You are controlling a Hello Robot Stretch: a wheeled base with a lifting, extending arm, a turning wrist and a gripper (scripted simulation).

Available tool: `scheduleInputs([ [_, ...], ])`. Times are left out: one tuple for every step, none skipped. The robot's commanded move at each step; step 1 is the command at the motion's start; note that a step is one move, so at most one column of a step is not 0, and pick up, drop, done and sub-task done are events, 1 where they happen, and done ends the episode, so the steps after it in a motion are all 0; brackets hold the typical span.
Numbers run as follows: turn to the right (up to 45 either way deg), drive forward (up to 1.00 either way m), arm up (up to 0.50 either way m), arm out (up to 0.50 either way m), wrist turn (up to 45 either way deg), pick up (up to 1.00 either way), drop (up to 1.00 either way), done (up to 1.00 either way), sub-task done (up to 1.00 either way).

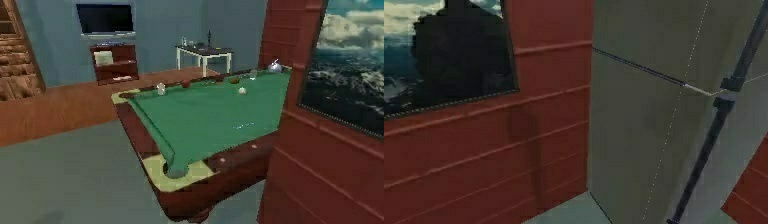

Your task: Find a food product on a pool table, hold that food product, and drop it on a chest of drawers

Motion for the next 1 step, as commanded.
scheduleInputs([
  [-45.0, 0.0, 0.0, 0.0, 0.0, 0.0, 0.0, 0.0, 0.0],
])
